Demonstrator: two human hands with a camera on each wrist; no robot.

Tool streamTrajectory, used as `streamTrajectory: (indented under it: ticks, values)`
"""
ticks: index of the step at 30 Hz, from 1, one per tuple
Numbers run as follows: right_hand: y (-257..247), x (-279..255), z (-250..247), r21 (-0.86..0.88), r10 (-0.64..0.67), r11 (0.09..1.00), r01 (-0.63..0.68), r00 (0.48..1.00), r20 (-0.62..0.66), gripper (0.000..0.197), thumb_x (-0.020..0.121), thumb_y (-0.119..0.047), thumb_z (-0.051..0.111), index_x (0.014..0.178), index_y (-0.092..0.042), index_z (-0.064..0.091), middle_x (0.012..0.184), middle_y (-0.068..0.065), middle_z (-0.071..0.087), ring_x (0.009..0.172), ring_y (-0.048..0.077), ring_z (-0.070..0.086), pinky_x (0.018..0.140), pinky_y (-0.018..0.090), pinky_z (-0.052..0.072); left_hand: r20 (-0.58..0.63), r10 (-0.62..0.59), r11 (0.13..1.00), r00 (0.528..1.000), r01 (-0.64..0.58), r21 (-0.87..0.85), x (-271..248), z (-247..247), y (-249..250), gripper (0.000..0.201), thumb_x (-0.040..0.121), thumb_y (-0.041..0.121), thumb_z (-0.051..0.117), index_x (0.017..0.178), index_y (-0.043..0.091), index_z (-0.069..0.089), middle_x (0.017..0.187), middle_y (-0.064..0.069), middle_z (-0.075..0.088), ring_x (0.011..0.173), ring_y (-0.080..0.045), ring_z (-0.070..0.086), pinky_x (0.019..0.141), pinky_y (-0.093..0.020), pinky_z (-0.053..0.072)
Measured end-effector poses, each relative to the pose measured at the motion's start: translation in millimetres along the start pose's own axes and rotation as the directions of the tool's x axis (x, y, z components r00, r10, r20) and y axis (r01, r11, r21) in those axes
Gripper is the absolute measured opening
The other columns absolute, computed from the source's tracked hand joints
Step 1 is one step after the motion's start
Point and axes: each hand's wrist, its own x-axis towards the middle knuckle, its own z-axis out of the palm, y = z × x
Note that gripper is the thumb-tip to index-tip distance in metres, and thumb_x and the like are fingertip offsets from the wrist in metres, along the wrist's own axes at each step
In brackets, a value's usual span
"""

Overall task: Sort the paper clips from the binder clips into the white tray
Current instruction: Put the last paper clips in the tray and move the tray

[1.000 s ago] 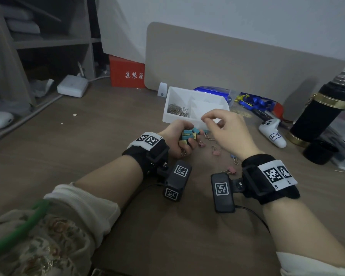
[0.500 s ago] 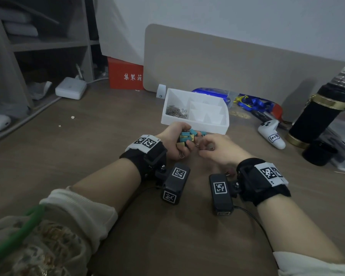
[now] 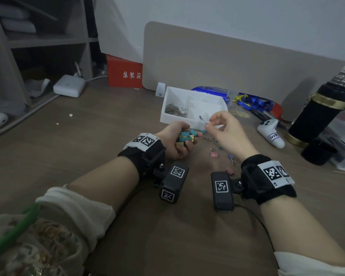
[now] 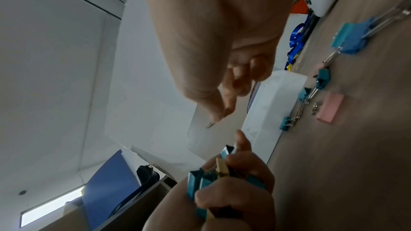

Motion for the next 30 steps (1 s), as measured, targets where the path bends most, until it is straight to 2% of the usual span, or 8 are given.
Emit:
streamTrajectory:
  ticks: [5, 9, 11, 14, 17, 20, 25, 30]
  values:
    - [-11, -9, 5, -0.043, 0.012, 0.999, -0.003, 0.975, 0.224, 0.006, 0.09, -0.024, 0.064, 0.089, -0.029, 0.066, 0.095, -0.004, 0.066, 0.064, 0.008, 0.053, 0.057, 0.039, 0.055, -0.001, -0.017, 1.0, 1.0, 0.017, -0.012, 2, 0, 0, 0.04, 0.096, 0.041, 0.033, 0.077, 0.01, 0.05, 0.063, -0.001, 0.048, 0.033, -0.008, 0.038, 0.027, -0.009, 0.021]
    - [-12, -9, 7, -0.045, 0.033, 0.999, -0.024, 0.976, 0.217, 0.009, 0.091, -0.025, 0.062, 0.089, -0.03, 0.069, 0.071, -0.015, 0.062, 0.044, 0.001, 0.049, 0.051, 0.039, 0.054, 0.001, -0.003, 0.998, 1.0, 0.003, 0.059, 2, 1, 1, 0.033, 0.094, 0.038, 0.041, 0.073, 0.013, 0.048, 0.064, 0.002, 0.046, 0.033, -0.006, 0.037, 0.028, -0.008, 0.019]
    - [-13, -8, 8, -0.051, 0.027, 0.999, -0.018, 0.982, 0.189, 0.008, 0.091, -0.025, 0.063, 0.091, -0.027, 0.071, 0.071, -0.016, 0.061, 0.045, 0.0, 0.049, 0.051, 0.035, 0.055, 0.004, 0.003, 0.997, 1.0, -0.004, 0.076, 3, 2, 2, 0.028, 0.093, 0.034, 0.042, 0.073, 0.015, 0.047, 0.064, 0.003, 0.044, 0.033, -0.005, 0.036, 0.028, -0.009, 0.019]
    - [-12, -4, 10, -0.071, -0.045, 0.996, 0.054, 0.992, 0.119, 0.005, 0.089, -0.023, 0.066, 0.091, -0.023, 0.071, 0.085, -0.011, 0.066, 0.06, 0.0, 0.054, 0.049, 0.01, 0.047, 0.013, 0.002, 0.996, 1.0, -0.003, 0.089, 6, 6, 4, 0.025, 0.091, 0.028, 0.043, 0.069, 0.017, 0.046, 0.06, 0.005, 0.043, 0.032, -0.004, 0.033, 0.027, -0.009, 0.018]
    - [-15, 4, 8, -0.113, -0.087, 0.989, 0.098, 0.991, 0.101, 0.008, 0.087, -0.022, 0.066, 0.083, -0.027, 0.068, 0.085, -0.011, 0.068, 0.06, 0.002, 0.054, 0.052, 0.009, 0.042, 0.034, 0.018, 0.999, 0.999, -0.02, 0.049, 10, 9, 11, 0.028, 0.092, 0.027, 0.043, 0.067, 0.016, 0.045, 0.056, 0.004, 0.044, 0.031, -0.004, 0.033, 0.026, -0.009, 0.018]
    - [-22, 16, -2, -0.151, -0.106, 0.98, 0.13, 0.981, 0.161, 0.008, 0.089, -0.025, 0.063, 0.088, -0.03, 0.068, 0.069, -0.023, 0.065, 0.049, 0.005, 0.05, 0.05, 0.01, 0.037, 0.044, 0.059, 0.998, 0.997, -0.061, 0.029, 9, 15, 22, 0.032, 0.095, 0.029, 0.042, 0.067, 0.015, 0.047, 0.055, 0.003, 0.046, 0.031, -0.004, 0.032, 0.027, -0.009, 0.016]
    - [-27, 44, -28, -0.126, -0.14, 0.98, 0.157, 0.981, 0.135, 0.013, 0.095, -0.028, 0.055, 0.105, -0.027, 0.064, 0.102, -0.019, 0.063, 0.074, 0.004, 0.057, 0.065, 0.012, 0.044, 0.012, 0.167, 0.986, 0.986, -0.167, 0.004, 16, 31, 57, 0.028, 0.095, 0.026, 0.043, 0.07, 0.016, 0.047, 0.055, 0.005, 0.044, 0.031, -0.004, 0.031, 0.024, -0.012, 0.019]
    - [-19, 78, -40, 0.021, 0.1, 0.994, -0.106, 0.975, 0.197, 0.031, 0.1, -0.038, 0.043, 0.123, -0.021, 0.054, 0.122, -0.004, 0.058, 0.099, 0.011, 0.063, 0.074, 0.022, 0.047, -0.084, 0.276, 0.961, 0.958, -0.274, 0.025, 44, 56, 94, 0.028, 0.096, 0.028, 0.041, 0.07, 0.018, 0.046, 0.05, 0.005, 0.04, 0.029, -0.004, 0.031, 0.026, -0.012, 0.02]
